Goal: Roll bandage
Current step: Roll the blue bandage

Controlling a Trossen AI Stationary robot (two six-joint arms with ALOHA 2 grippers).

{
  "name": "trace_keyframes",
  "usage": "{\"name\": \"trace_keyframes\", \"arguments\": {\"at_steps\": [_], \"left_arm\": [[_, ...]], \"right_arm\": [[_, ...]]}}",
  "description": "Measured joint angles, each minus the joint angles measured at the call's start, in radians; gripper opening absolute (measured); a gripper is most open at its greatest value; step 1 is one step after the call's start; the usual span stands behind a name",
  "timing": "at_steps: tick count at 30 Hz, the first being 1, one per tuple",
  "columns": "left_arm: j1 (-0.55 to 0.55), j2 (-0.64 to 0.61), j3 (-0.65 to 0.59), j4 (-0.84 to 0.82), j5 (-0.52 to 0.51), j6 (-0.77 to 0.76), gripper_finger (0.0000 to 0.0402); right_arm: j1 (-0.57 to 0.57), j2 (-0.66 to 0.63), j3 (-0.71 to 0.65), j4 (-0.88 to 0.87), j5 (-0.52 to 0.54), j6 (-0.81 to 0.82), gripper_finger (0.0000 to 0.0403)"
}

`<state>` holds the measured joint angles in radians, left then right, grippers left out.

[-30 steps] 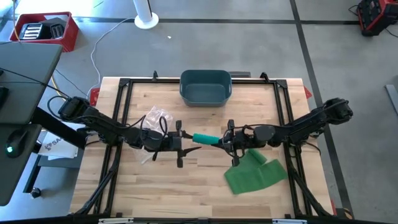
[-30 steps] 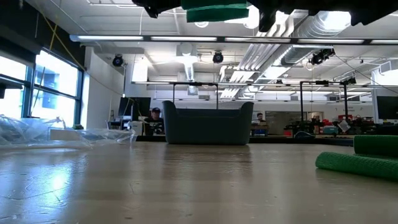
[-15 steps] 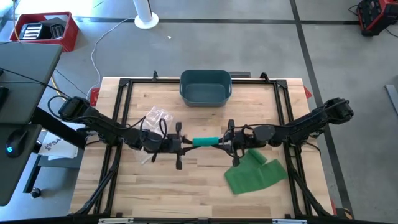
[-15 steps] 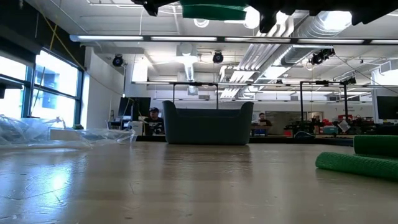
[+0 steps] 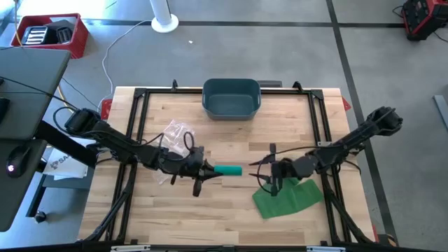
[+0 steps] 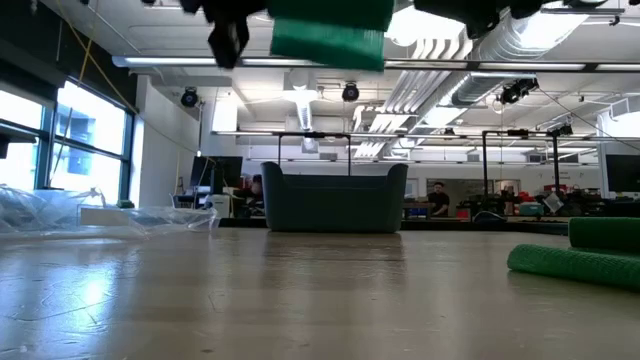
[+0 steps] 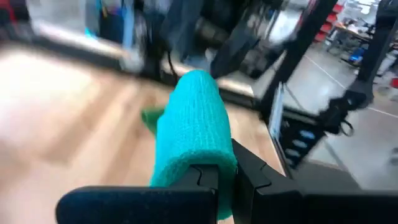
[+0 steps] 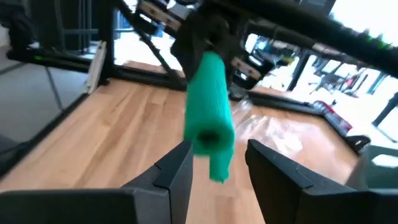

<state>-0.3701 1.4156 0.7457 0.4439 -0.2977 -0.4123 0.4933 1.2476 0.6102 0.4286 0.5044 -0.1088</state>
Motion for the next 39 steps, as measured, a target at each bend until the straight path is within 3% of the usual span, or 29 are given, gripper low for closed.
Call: {"name": "trace_keyframes", "arguments": {"at_steps": [7, 16, 22, 25, 28, 34, 39], "left_arm": [[0.134, 0.078, -0.128, 0.106, 0.017, -0.112, 0.0004], [0.399, 0.292, -0.279, 0.49, 0.321, -0.263, 0.0004], [0.384, 0.422, -0.278, 0.729, 0.51, -0.411, 0.0004], [0.351, 0.447, -0.278, 0.752, 0.514, -0.441, 0.0004], [0.357, 0.463, -0.277, 0.723, 0.445, -0.428, 0.0004], [0.449, 0.527, -0.273, 0.731, 0.404, -0.387, 0.0005], [0.512, 0.591, -0.271, 0.795, 0.439, -0.389, 0.0006]], "right_arm": [[0.022, 0.044, 0.0, -0.034, 0.001, 0.101, 0.0138], [-0.116, 0.137, -0.001, -0.051, -0.095, 0.267, 0.0138], [-0.164, 0.164, 0.006, -0.053, -0.178, 0.265, 0.0138], [-0.164, 0.164, 0.037, -0.078, -0.208, 0.26, 0.0138], [-0.174, 0.166, 0.066, -0.124, -0.228, 0.264, 0.0138], [-0.233, 0.22, 0.076, -0.155, -0.254, 0.275, 0.0138], [-0.295, 0.33, 0.077, -0.113, -0.33, 0.277, 0.0137]]}}
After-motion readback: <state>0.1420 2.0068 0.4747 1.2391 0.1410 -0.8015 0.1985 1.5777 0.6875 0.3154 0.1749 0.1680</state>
